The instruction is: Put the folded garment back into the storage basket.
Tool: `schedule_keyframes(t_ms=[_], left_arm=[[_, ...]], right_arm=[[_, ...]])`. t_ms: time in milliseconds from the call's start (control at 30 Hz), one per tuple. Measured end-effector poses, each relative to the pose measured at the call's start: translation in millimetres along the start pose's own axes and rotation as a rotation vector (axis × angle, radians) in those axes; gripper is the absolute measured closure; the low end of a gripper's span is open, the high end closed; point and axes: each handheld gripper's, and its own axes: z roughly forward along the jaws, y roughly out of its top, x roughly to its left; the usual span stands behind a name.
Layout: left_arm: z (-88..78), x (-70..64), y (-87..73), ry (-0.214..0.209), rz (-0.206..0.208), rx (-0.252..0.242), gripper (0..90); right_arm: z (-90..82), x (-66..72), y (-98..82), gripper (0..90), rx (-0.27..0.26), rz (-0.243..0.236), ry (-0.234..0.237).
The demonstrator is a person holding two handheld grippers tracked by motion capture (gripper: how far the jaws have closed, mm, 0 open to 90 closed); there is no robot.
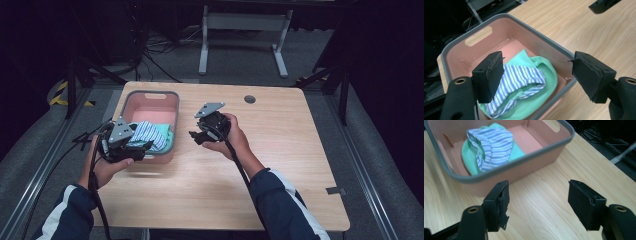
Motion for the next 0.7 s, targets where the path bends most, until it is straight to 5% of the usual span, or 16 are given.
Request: schedule_keyframes(t_ms=[700], left_arm=[[10.3,-53.7,-0.7,-0.077,0.127,0.023,20.3]], right_arm=[[-43.9,-11.1,-57.6,23.9,0.061,-0.048,-0.101]])
